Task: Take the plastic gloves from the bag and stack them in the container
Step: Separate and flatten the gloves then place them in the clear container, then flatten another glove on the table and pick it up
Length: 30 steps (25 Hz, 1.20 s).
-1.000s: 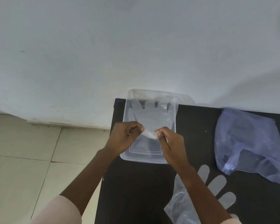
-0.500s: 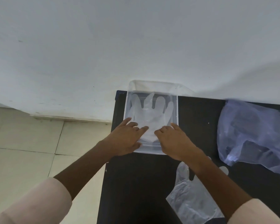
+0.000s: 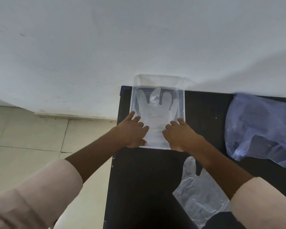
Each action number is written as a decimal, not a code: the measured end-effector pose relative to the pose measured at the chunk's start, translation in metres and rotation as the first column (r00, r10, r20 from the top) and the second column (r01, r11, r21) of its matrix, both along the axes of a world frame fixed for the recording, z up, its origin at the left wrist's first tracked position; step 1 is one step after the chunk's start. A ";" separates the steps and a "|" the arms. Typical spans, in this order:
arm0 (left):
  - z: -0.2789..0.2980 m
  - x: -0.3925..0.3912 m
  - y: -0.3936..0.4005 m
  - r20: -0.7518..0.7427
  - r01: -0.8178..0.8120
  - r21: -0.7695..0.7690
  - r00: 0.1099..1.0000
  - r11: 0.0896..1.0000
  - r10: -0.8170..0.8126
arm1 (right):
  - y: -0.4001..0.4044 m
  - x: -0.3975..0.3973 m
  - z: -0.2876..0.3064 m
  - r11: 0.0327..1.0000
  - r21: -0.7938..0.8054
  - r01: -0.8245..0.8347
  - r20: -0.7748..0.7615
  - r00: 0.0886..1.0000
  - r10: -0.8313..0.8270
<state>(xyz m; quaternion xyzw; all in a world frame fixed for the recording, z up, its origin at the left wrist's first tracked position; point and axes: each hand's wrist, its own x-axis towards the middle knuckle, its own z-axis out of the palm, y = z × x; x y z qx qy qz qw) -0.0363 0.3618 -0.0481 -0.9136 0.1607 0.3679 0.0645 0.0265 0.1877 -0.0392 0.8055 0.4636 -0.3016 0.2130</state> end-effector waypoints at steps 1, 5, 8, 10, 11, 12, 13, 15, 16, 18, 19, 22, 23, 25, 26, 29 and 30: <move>0.002 0.001 -0.001 0.016 -0.018 -0.028 1.000 0.999 0.018 | 0.000 -0.001 0.004 0.997 0.063 0.032 -0.003 0.999 -0.032; 0.013 0.007 -0.001 0.051 -0.313 -0.572 0.909 0.758 0.413 | -0.009 -0.007 0.023 0.740 0.542 0.399 -0.206 0.916 -0.344; 0.021 0.009 -0.010 -0.127 -0.455 -0.856 0.646 0.247 0.752 | -0.018 -0.012 0.031 0.223 0.695 0.683 -0.494 0.680 -0.542; 0.032 0.009 -0.024 -0.269 -0.497 -0.868 0.514 0.027 0.815 | -0.025 -0.017 0.035 -0.078 0.612 0.787 -0.680 0.473 -0.560; 0.038 0.008 -0.032 -0.345 -0.522 -0.851 0.488 -0.049 0.802 | -0.029 -0.021 0.037 -0.188 0.537 0.823 -0.757 0.371 -0.537; 0.044 0.006 -0.041 -0.414 -0.546 -0.832 0.487 -0.102 0.769 | -0.034 -0.026 0.039 -0.267 0.467 0.843 -0.812 0.288 -0.508; 0.050 0.003 -0.050 -0.459 -0.562 -0.817 0.498 -0.128 0.736 | -0.040 -0.033 0.041 -0.316 0.415 0.853 -0.842 0.228 -0.489; 0.059 -0.006 -0.066 -0.478 -0.569 -0.813 0.533 -0.122 0.698 | -0.056 -0.049 0.044 -0.368 0.374 0.851 -0.855 0.163 -0.493; 0.061 -0.010 -0.073 -0.481 -0.568 -0.815 0.548 -0.117 0.685 | -0.063 -0.057 0.046 -0.387 0.369 0.845 -0.853 0.142 -0.502; 0.061 -0.021 -0.087 -0.498 -0.580 -0.807 0.566 -0.112 0.657 | -0.080 -0.075 0.048 -0.425 0.365 0.828 -0.845 0.103 -0.524; 0.059 -0.028 -0.096 -0.504 -0.588 -0.803 0.578 -0.100 0.642 | -0.090 -0.084 0.048 -0.448 0.363 0.817 -0.841 0.080 -0.536; 0.051 -0.049 -0.123 -0.521 -0.609 -0.791 0.618 -0.061 0.588 | -0.119 -0.111 0.044 -0.502 0.325 0.802 -0.852 0.018 -0.523; 0.048 -0.055 -0.133 -0.533 -0.621 -0.782 0.615 -0.060 0.582 | -0.128 -0.119 0.043 -0.513 0.314 0.799 -0.855 0.003 -0.518; 0.044 -0.065 -0.151 -0.554 -0.647 -0.760 0.597 -0.059 0.580 | -0.143 -0.131 0.039 -0.522 0.301 0.798 -0.856 -0.015 -0.518; 0.043 -0.071 -0.160 -0.562 -0.660 -0.749 0.592 -0.052 0.577 | -0.151 -0.137 0.036 -0.525 0.298 0.797 -0.855 -0.021 -0.518; 0.037 -0.088 -0.184 -0.587 -0.709 -0.705 0.565 -0.022 0.580 | -0.176 -0.152 0.023 -0.545 0.266 0.795 -0.865 -0.052 -0.498; 0.034 -0.093 -0.191 -0.596 -0.727 -0.686 0.552 -0.012 0.583 | -0.184 -0.157 0.017 -0.550 0.244 0.799 -0.870 -0.070 -0.488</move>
